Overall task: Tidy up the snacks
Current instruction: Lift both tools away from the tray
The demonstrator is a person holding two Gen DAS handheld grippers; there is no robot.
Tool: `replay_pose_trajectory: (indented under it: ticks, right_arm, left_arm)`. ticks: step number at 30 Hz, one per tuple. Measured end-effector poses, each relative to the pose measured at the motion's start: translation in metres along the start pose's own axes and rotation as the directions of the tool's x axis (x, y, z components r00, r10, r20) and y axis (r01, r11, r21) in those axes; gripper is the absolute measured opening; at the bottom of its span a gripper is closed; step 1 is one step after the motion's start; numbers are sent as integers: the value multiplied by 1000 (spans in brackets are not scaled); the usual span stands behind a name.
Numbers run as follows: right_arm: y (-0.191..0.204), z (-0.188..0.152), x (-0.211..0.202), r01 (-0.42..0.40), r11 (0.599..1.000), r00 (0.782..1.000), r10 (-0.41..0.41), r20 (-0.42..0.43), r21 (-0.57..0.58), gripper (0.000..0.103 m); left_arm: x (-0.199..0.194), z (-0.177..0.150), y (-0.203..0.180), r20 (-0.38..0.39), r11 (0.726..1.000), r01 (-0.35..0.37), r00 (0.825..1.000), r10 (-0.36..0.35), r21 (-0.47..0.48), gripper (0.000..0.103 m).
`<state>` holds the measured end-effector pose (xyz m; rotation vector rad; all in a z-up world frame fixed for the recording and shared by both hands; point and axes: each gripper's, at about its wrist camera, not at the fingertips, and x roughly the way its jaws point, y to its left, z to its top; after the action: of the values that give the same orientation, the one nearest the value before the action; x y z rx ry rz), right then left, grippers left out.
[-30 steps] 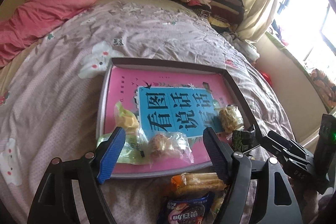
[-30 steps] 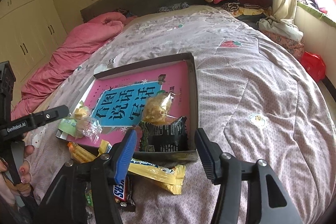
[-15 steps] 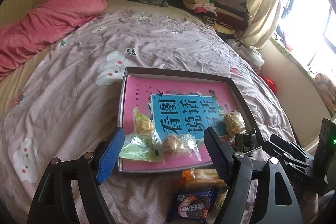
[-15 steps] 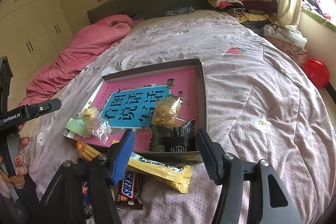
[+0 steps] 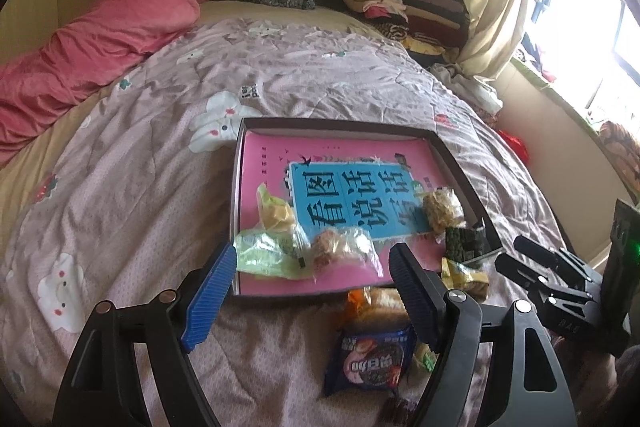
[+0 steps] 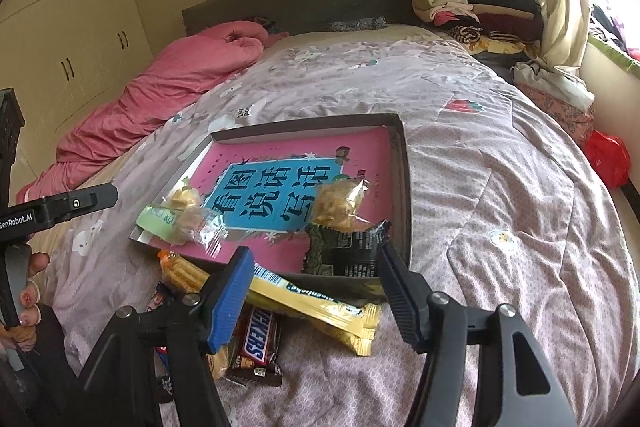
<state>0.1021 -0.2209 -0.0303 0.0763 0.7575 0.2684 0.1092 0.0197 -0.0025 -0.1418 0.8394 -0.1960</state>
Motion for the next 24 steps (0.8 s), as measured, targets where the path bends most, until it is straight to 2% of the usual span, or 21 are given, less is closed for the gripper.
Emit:
replay_pose_trajectory:
  ticks: [3,8,24]
  right_arm:
    - [4,-3,-2,-2,1000,1000,2,-3,-14,64]
    - [10,-8,-5,-9,999,1000,9,-10,-39,64]
    - [19,-23,-12,-20,998,999,17,-46,-61,64]
  left_arm:
    - [-2,-5,-2,-6,1000,18,1000,-18,-3,80]
    - [-3,-16,-10,-23,999,12,1000,-11,38,80]
    - [-10,-40,-18,-55,997,19,998,-16,70,80]
